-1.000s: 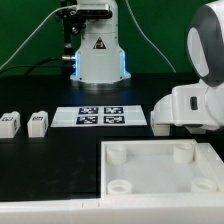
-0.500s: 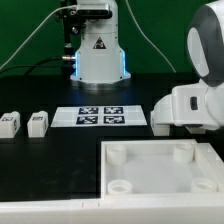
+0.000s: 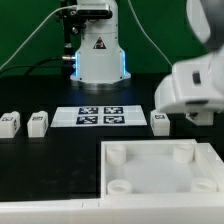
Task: Assemble one leg
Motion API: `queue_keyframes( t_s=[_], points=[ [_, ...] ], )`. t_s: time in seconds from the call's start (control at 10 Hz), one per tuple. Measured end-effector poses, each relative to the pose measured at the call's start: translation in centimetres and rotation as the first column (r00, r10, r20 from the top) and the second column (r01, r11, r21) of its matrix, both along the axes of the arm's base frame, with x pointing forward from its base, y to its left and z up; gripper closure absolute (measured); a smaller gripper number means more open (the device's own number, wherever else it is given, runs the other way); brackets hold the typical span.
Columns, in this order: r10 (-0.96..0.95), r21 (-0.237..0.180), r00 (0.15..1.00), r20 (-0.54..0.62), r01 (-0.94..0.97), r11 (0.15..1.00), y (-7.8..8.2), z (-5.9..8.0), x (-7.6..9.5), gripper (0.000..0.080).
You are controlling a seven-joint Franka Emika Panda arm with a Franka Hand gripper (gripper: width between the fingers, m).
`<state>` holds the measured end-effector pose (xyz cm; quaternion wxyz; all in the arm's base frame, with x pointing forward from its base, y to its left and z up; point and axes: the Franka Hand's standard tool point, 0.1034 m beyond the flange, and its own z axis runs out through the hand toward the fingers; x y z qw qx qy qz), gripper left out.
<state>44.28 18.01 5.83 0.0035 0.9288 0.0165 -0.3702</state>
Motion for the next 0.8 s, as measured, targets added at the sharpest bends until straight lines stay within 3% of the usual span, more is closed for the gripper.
queue_keyframes(
  t_s=[0.1, 0.3, 0.4, 0.5, 0.6, 0.7, 0.8],
  points=[
    [-0.002, 0.005, 0.999, 0.054, 0.001, 1.0, -0.4, 1.4, 0.4, 0.0506],
    [-0.016, 0.043, 0.97, 0.243, 0.005, 0.999, -1.6, 4.7, 3.3, 0.0506],
    [-0.036, 0.057, 0.934, 0.355, 0.017, 0.998, -2.5, 6.9, 5.0, 0.0506],
    [-0.053, 0.064, 0.895, 0.443, 0.027, 0.998, -2.9, 9.0, 6.0, 0.0506],
    [-0.06, 0.039, 0.856, 0.513, 0.046, 0.998, -2.6, 10.8, 6.0, 0.0506],
    [-0.056, 0.043, 0.808, 0.587, 0.038, 0.998, -1.9, 11.7, 6.1, 0.0506],
    [-0.073, 0.071, 0.734, 0.675, 0.034, 0.997, -1.8, 11.1, 6.5, 0.0506]
  ],
)
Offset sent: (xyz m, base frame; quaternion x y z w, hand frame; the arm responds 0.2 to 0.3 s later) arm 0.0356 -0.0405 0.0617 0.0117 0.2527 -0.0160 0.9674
